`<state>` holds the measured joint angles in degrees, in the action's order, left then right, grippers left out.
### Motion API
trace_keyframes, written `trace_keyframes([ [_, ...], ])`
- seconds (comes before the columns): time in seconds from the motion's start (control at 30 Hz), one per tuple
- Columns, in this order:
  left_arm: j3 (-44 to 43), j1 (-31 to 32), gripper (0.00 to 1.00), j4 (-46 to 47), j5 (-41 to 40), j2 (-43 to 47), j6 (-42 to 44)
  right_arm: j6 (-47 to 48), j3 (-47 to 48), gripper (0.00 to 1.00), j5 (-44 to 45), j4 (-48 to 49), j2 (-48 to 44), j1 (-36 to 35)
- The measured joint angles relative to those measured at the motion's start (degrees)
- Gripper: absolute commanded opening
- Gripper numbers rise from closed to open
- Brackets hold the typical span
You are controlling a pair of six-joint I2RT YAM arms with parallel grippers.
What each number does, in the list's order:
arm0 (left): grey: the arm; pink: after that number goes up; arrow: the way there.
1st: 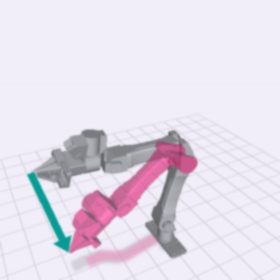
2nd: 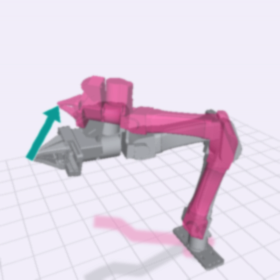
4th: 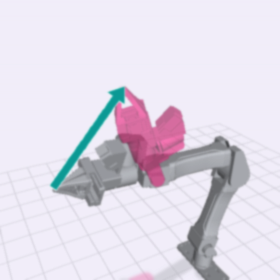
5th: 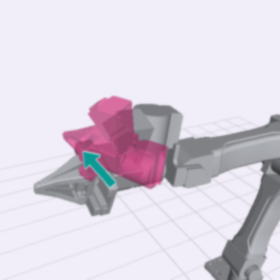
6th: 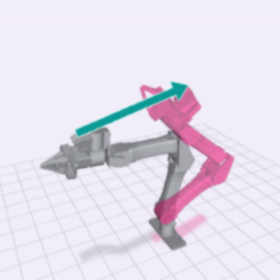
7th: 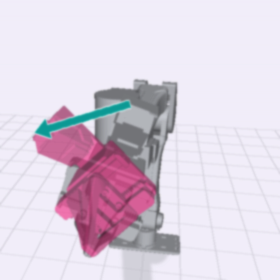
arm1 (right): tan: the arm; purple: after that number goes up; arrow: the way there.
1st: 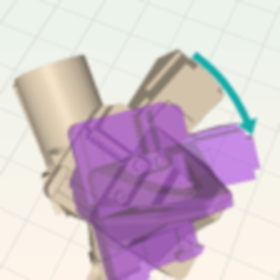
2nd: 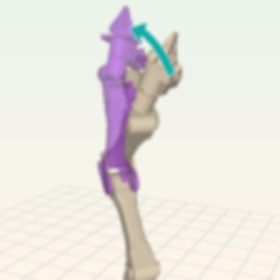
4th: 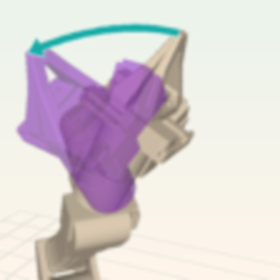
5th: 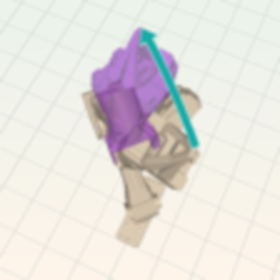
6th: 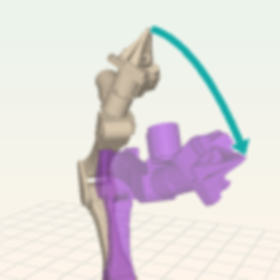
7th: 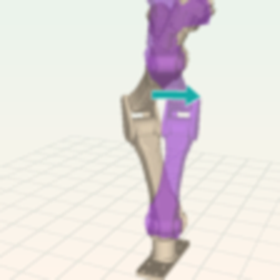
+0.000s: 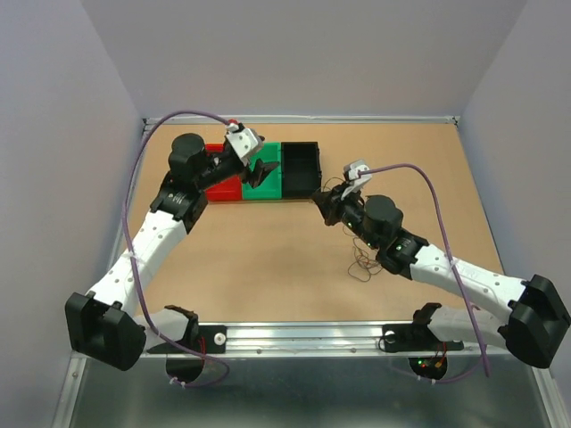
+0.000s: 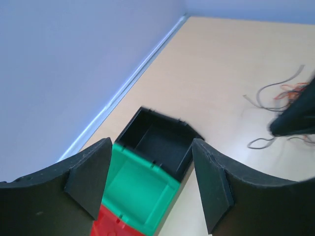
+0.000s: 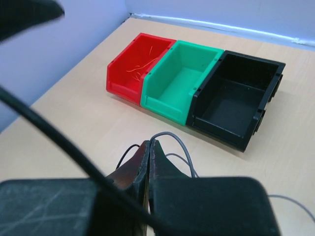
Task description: Untangle the cables
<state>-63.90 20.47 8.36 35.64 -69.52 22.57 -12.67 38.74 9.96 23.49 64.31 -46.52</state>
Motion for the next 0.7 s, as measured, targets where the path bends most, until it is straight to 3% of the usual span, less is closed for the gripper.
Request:
trace_keyframes([
  [0.17,9.7,0.6,0.75,16.5,13.8,1.6,-3.3,0.4,9.2,0.02,0.1,-7.3,2.5,0.0],
  [0.27,19.9,2.1,0.75,27.5,18.6,4.0,-7.2,0.3,10.6,0.02,0.2,-9.0,2.5,0.0],
  [0.43,27.7,7.1,0.78,34.8,22.6,6.5,-10.1,0.0,8.1,0.01,0.7,-9.5,3.0,0.0],
  [0.7,27.9,8.2,0.77,39.3,21.5,9.2,-13.1,-0.7,-0.3,0.01,-0.2,-3.7,7.1,0.0],
])
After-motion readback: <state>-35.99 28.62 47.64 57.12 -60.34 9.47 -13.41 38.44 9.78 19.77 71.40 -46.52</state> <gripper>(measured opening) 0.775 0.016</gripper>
